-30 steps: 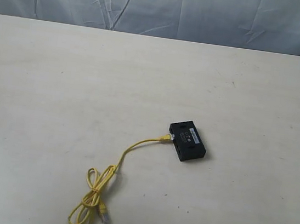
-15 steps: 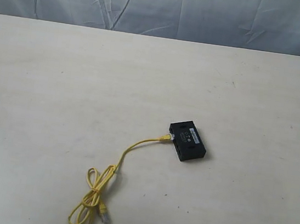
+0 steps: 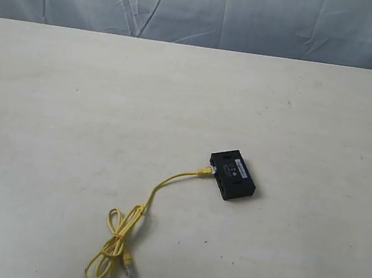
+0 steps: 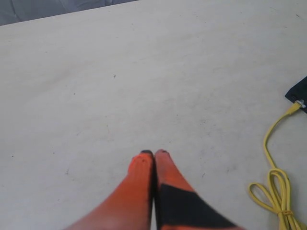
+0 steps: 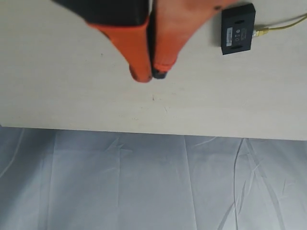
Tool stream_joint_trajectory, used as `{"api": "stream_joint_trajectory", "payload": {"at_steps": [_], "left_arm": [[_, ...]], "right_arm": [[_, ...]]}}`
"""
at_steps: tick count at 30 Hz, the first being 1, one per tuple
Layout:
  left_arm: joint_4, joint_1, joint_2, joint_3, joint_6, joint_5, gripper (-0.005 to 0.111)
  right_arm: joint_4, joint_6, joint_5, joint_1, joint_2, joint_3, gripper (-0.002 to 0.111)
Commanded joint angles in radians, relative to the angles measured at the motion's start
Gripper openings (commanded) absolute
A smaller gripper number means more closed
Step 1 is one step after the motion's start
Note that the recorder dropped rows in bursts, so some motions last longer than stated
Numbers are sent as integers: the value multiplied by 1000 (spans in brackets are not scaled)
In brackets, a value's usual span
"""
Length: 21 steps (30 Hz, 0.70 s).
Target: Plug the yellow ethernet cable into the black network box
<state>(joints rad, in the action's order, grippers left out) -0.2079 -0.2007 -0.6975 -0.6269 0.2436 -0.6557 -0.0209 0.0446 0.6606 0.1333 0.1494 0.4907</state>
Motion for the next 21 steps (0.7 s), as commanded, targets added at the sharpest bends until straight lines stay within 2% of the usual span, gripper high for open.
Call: {"api": "stream_joint_trajectory", "payload": {"at_steps": [1, 9, 14, 21], "left_arm": [[0, 5, 5, 4, -5, 3, 0], [0, 5, 5, 4, -5, 3, 0], [0, 5, 5, 4, -5, 5, 0], [0, 5, 5, 4, -5, 5, 0]], "right_arm": [[39, -54, -58, -5, -60, -85, -1], [64, -57, -169, -5, -149, -302, -1], [65, -57, -339, -5, -149, -400, -1], [26, -57, -314, -5, -149, -464, -1]]}}
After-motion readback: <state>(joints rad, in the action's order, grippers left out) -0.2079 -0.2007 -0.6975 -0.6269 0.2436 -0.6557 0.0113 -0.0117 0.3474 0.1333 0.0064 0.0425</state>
